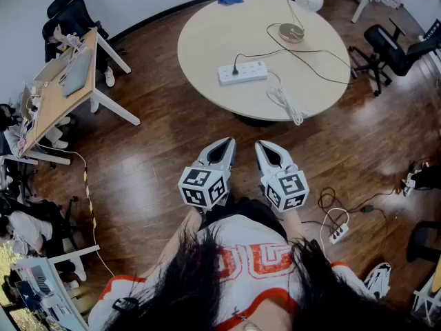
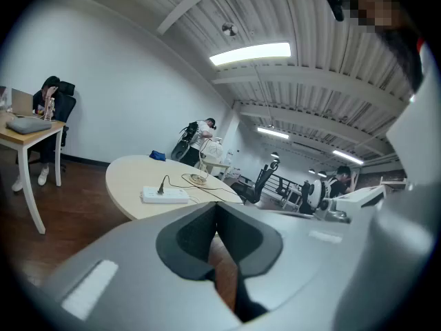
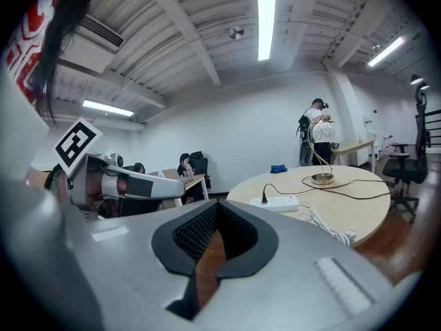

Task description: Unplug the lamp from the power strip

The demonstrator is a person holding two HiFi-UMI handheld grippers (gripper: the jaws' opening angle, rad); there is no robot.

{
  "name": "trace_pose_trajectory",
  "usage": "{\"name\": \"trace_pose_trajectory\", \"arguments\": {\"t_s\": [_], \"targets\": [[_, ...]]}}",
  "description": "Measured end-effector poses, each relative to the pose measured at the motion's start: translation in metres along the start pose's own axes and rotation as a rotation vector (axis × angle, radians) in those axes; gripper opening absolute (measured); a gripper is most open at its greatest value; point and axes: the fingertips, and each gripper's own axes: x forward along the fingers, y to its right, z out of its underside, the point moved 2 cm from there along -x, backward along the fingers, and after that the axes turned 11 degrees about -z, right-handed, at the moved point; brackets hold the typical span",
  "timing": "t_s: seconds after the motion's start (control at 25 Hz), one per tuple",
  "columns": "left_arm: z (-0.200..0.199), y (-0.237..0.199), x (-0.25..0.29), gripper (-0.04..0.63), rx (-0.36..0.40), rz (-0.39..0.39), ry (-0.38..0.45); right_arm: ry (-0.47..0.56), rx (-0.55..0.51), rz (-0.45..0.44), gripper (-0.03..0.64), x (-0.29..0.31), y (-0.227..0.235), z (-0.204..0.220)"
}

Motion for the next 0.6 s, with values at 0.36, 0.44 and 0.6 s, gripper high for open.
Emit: {"name": "trace_pose_trajectory", "arguments": {"t_s": [0.36, 0.44, 0.6], "targets": [[-0.013, -0.022, 0.043, 0.0, -0.009, 0.004, -0.006, 0.029, 0.101, -0.011, 0.002, 0.03, 0.032, -0.006], [-0.019, -0.028, 0.059, 0.0, -0.012, 0.015, -0.013, 0.01, 0.11, -0.001, 0.002, 0.043, 0.045, -0.007], [-0.041, -0.046, 0.092, 0.002, -0.001, 0.043, -0.019, -0.005, 0.142, 0.022, 0.002, 0.078, 0.07, -0.02]]}}
